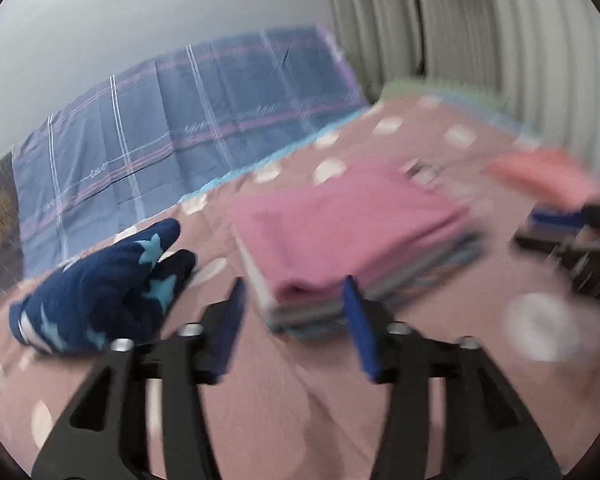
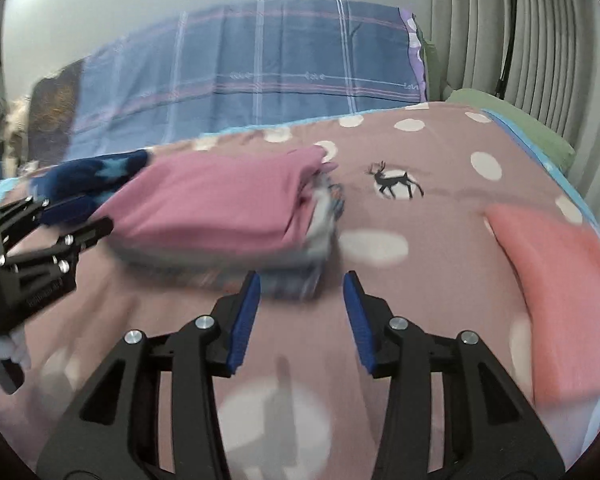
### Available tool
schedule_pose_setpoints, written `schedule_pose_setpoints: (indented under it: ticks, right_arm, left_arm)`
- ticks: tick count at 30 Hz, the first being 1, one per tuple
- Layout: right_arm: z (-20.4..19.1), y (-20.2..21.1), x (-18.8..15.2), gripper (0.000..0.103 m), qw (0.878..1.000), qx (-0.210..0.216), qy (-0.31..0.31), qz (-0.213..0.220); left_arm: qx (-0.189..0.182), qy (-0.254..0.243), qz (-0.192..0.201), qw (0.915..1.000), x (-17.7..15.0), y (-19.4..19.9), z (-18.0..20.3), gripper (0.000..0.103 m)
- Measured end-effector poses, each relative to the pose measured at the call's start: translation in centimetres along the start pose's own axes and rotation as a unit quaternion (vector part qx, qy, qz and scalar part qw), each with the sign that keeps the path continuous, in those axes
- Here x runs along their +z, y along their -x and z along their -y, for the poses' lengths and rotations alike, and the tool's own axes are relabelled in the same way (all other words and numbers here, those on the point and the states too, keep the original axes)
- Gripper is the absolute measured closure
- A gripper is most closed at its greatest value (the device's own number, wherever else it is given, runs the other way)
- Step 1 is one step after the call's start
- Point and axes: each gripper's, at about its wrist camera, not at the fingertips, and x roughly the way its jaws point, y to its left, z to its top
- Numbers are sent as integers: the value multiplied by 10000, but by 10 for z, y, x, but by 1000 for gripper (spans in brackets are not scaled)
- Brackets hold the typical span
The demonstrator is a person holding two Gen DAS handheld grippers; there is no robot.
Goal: Fold small clothes
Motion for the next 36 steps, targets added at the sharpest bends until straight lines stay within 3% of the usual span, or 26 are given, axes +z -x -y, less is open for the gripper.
schedule_pose_setpoints:
  ticks: [1, 7, 9, 13, 16, 20, 24, 31, 36]
  right_arm:
    - [-2, 15, -9, 50, 10000, 24, 53, 49]
    - [-23, 106, -58, 24, 9995, 16, 80, 300]
    - [-29, 133, -70, 20, 9988, -155, -121, 442]
    - [-40, 176, -83, 11, 9970, -24, -447, 626]
    - [-53, 204, -91, 4, 9959, -253, -369, 782]
    - [-73, 238, -104, 2, 9920, -677, -65, 1060]
    - [-78, 258, -111, 2, 9923, -586, -196, 1078]
    - [-86, 284, -121, 2, 9892, -798, -292, 1195]
    - [-90, 289, -124, 2, 9891, -802, -290, 1200]
  left_arm:
    - [-70, 40, 150, 9999, -3, 21, 4, 33]
    - [-16, 172, 741, 9971, -25, 136, 22, 18]
    - [-61, 320, 879, 9956, -35, 167, 25, 12]
    - [164, 355, 1160, 9925, -53, 215, 36, 4]
    - [266, 402, 1275, 9907, -62, 246, 42, 2]
    - [325, 529, 1404, 9881, -75, 284, 47, 2]
    - [661, 549, 1414, 9862, -87, 305, 52, 2]
    - [1067, 662, 1152, 9854, -108, 316, 52, 1]
    - [1013, 742, 1100, 9860, -116, 319, 47, 1]
